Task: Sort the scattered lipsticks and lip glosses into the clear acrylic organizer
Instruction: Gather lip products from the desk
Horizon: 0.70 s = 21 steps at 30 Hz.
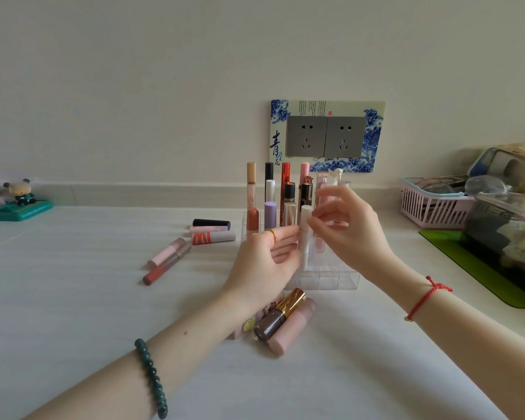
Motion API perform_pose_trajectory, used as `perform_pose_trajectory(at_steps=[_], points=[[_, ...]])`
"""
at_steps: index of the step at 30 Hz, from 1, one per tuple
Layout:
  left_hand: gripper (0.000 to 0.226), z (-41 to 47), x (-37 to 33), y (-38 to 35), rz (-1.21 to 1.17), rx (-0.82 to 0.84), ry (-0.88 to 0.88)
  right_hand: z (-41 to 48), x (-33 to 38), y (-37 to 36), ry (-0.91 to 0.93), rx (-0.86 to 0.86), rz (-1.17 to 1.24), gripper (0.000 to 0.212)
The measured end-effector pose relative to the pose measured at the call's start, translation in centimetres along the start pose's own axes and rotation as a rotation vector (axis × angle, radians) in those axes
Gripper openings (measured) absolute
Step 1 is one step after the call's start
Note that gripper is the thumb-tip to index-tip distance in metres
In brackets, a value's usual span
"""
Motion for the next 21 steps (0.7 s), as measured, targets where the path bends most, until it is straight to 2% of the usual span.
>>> perform_pose_trajectory(at_steps=[6, 11, 16, 21], points=[[0.037, 0.4, -1.0, 3.4, 0.015, -0.066, -0.044, 0.6, 3.7, 1.5, 0.074, -0.087, 0.079, 0.029], [0.028, 0.0, 0.0, 9.8, -0.072, -0.187, -0.047, 0.6, 7.1, 0.2, 0.121, -0.046, 0.149, 0.03], [0.024, -1.6, 4.1, 16.4, -0.026, -0.306, 0.006, -0.3, 8.8, -4.2, 0.132, 0.09, 0.194, 0.029], [0.023, -3.5, 9.0, 19.4, 0.116, -0.369, 0.101, -0.6, 8.6, -11.0, 0.084, 0.275, 0.204, 0.028]])
Point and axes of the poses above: each hand's wrist, its own z-axis towards the middle knuckle, its own y-axis out of the back of the hand, x = y × z, the point moved 10 cm from there along z, towards the middle knuckle, and after that the axes turned 15 degrees about z, right-handed, at the moved point
